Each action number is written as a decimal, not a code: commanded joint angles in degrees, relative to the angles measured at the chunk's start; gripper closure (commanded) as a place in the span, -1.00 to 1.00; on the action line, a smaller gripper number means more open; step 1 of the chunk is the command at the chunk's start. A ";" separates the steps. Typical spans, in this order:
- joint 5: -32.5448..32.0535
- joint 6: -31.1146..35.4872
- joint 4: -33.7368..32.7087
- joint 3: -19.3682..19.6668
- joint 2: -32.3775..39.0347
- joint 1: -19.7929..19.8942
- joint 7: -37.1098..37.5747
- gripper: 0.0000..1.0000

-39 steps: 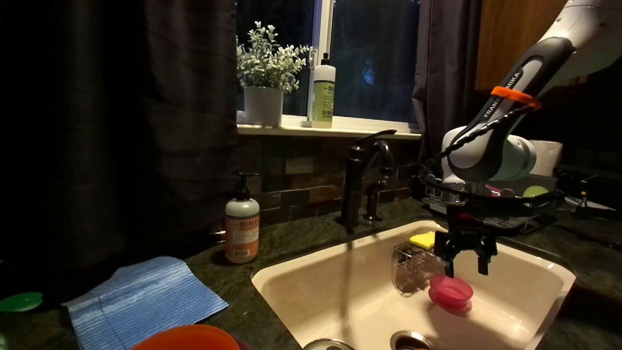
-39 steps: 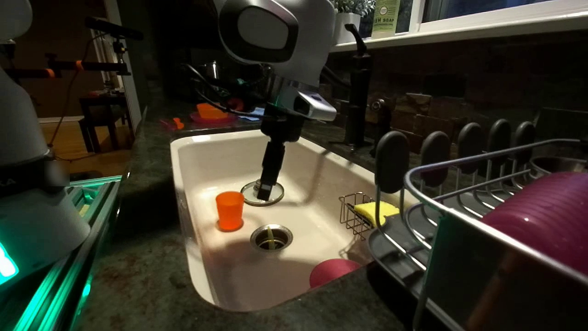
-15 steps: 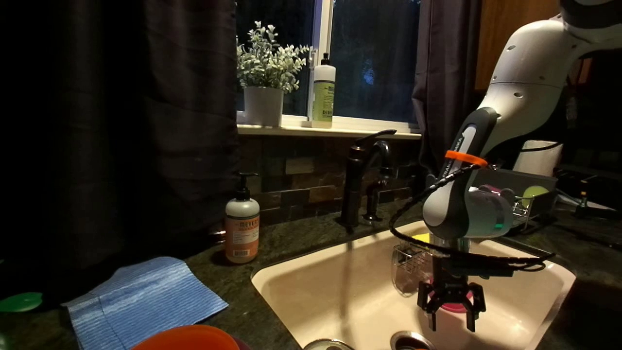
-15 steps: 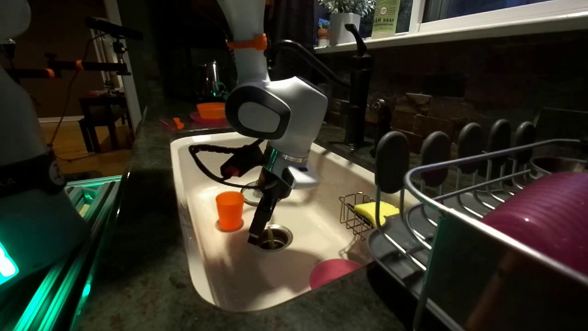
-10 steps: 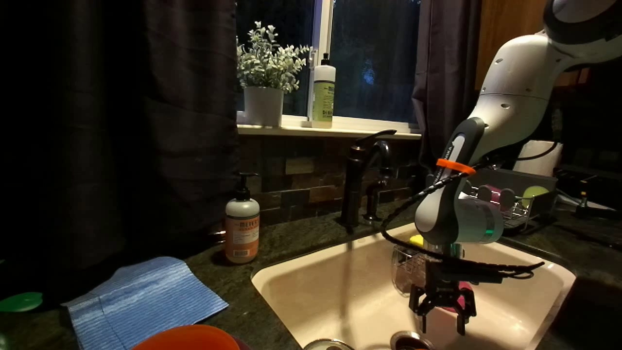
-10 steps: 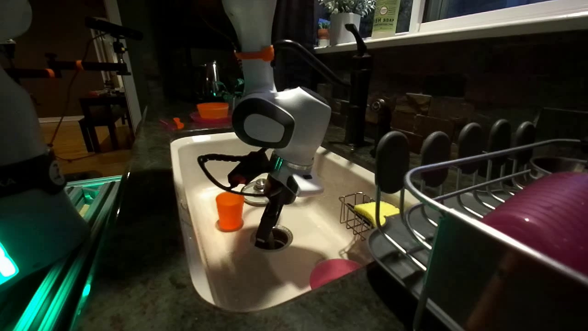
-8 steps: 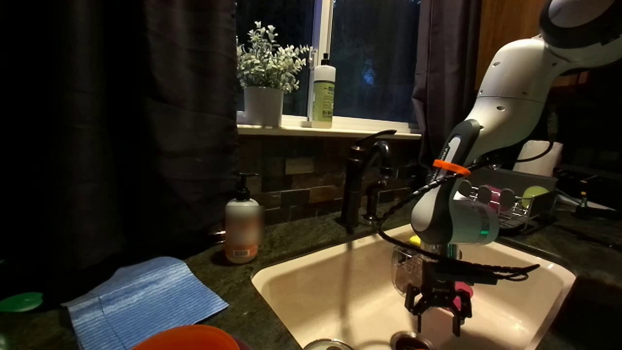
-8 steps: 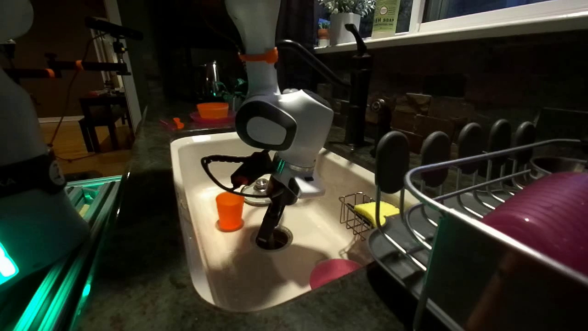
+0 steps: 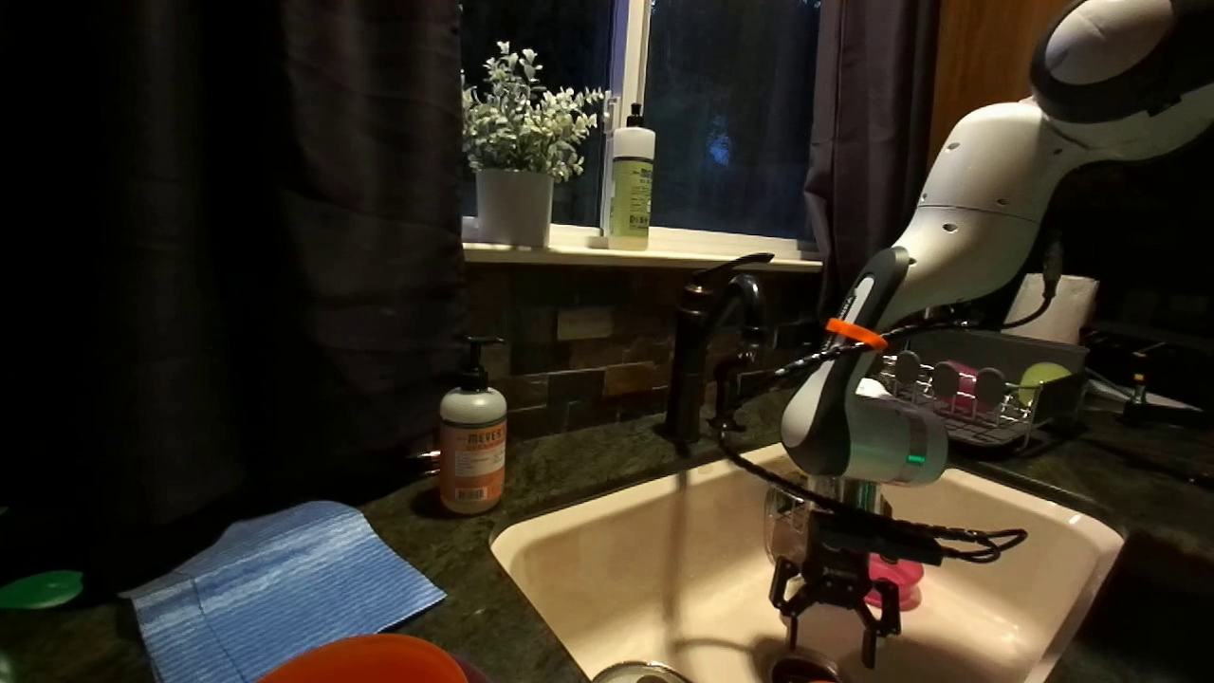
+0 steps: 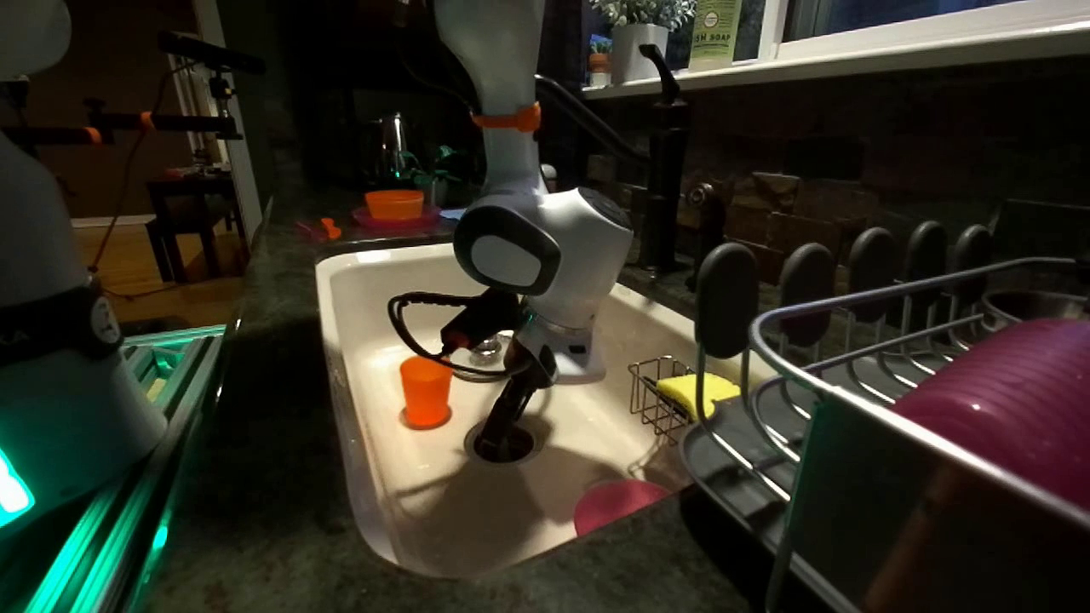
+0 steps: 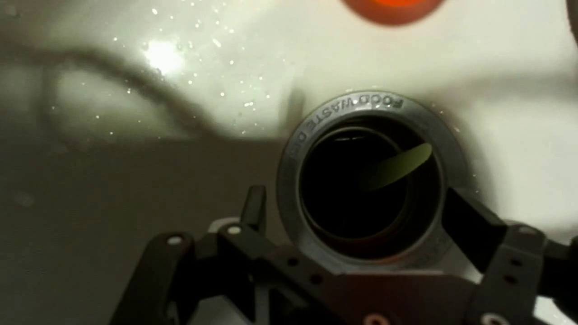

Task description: Take the knife out of the drain

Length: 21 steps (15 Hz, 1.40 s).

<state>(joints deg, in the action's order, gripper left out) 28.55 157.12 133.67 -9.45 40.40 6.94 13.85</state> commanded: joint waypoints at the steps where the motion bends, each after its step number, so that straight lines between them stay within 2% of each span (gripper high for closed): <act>1: 2.79 -2.36 -2.96 -1.06 3.02 0.95 0.65 -1.00; 5: 4.23 -3.55 -5.26 -1.45 5.55 1.23 0.35 -0.99; 6: 4.72 -3.76 -5.75 -1.59 6.09 1.35 0.30 -0.94; 9: 5.93 -3.65 -6.82 -1.65 7.28 1.21 0.40 -0.59; 11: 6.57 -3.68 -7.39 -1.62 7.83 1.14 0.35 -0.06; 18: 8.18 -3.46 -8.49 -1.60 8.67 0.86 0.12 0.98; 21: 8.96 -3.80 -8.32 -2.04 8.01 1.26 -0.37 1.00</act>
<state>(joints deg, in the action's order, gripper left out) 35.51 154.92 126.23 -10.69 48.11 7.45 14.38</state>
